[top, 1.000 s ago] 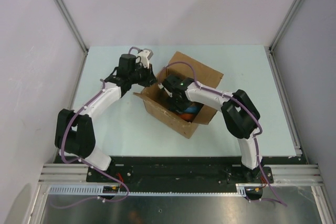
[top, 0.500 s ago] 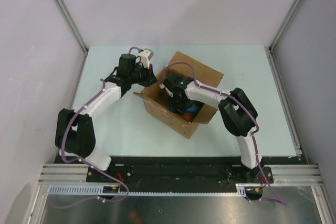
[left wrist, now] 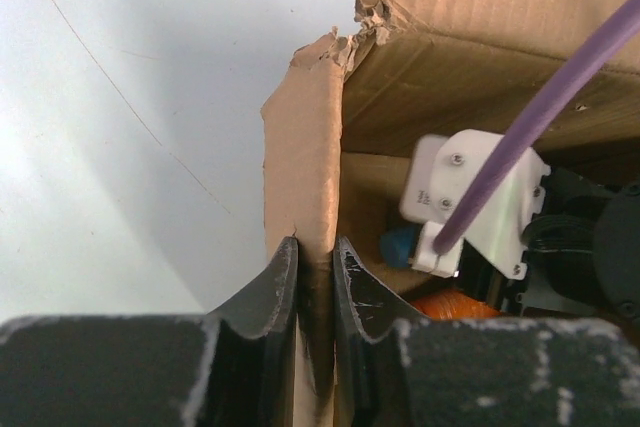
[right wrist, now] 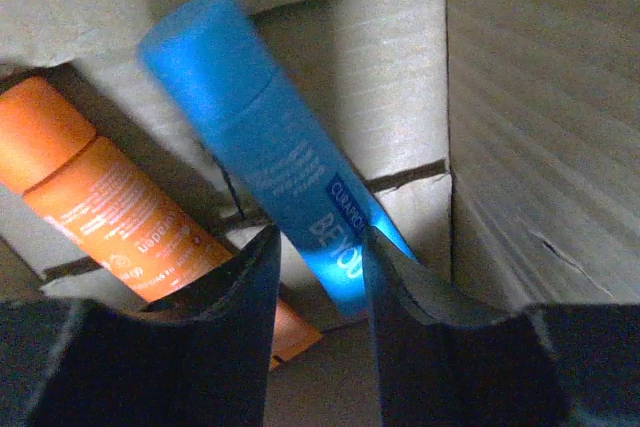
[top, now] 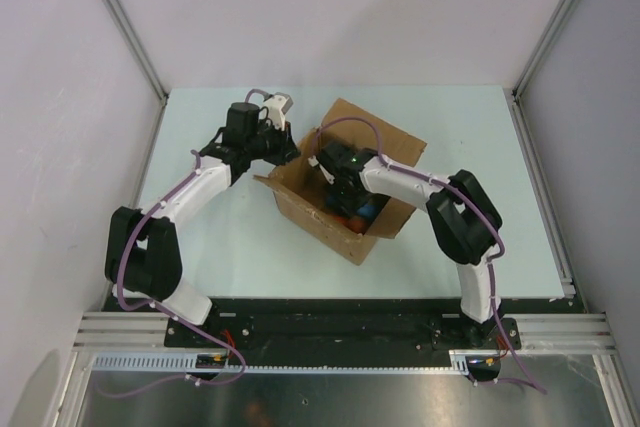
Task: Unpack the express box
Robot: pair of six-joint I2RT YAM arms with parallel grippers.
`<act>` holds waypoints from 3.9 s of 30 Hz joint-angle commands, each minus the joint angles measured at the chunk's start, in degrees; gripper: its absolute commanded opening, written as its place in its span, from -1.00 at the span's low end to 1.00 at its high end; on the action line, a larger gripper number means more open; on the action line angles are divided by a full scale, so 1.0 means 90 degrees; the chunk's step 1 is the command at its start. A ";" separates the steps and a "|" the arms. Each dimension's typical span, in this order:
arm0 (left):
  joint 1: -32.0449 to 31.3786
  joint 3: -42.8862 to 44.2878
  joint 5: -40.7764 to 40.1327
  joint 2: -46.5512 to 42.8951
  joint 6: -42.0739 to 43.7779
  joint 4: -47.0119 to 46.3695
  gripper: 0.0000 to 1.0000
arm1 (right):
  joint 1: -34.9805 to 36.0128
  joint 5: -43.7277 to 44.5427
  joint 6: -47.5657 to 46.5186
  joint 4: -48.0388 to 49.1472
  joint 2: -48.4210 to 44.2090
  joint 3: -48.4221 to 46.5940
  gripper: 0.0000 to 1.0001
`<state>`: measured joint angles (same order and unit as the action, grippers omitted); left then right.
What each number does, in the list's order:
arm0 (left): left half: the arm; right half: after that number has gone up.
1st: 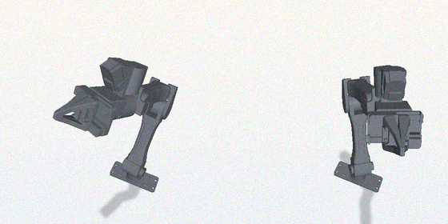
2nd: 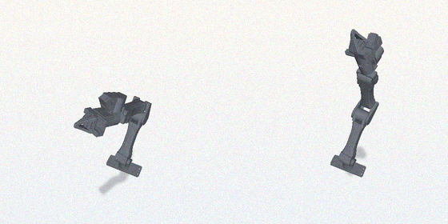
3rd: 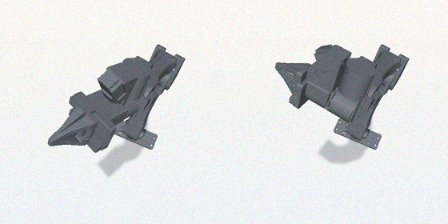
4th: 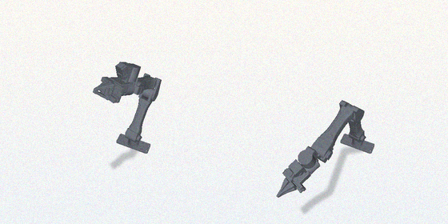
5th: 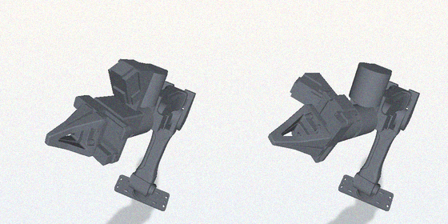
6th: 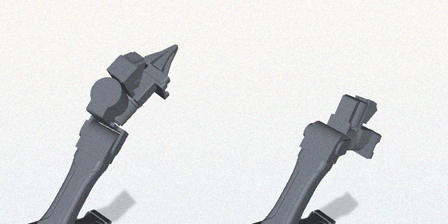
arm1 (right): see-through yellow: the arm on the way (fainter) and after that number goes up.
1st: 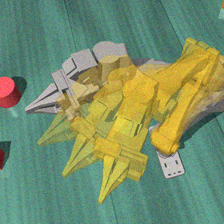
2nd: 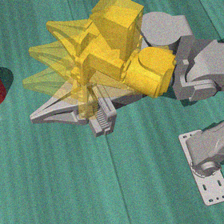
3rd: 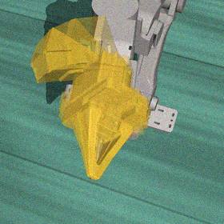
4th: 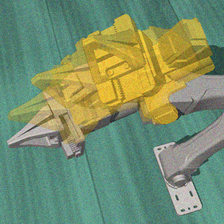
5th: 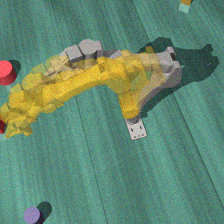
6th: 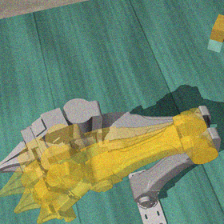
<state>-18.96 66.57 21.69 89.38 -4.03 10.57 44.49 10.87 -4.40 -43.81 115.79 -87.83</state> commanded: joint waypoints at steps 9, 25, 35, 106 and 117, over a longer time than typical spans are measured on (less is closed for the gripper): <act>-0.0061 0.0065 0.0373 0.0098 0.0087 0.0105 -1.00 | -0.0334 -0.0524 0.0450 0.0581 -0.1683 -0.0123 -1.00; -0.0061 0.0074 0.0236 0.0019 0.0038 0.0105 -1.00 | -0.0549 -0.1478 0.0499 0.0337 -0.1851 -0.0271 -0.36; -0.0061 -0.0004 0.0021 -0.0039 0.0048 0.0115 -0.64 | -0.0021 -0.0671 -0.0077 -0.0112 -0.0991 0.0052 0.39; -0.0344 0.0514 0.0226 -0.1074 0.1493 -0.0442 -1.00 | -0.0285 -0.0370 0.0441 0.1694 -0.3012 0.1048 -0.53; -0.0510 0.0494 0.0090 -0.1172 0.1366 -0.0598 -0.99 | 0.0135 -0.0056 0.0343 0.2084 -0.2690 0.1614 0.21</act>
<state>-22.90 67.72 20.51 81.95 6.46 11.20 44.18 7.70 -0.60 -29.08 90.61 -74.32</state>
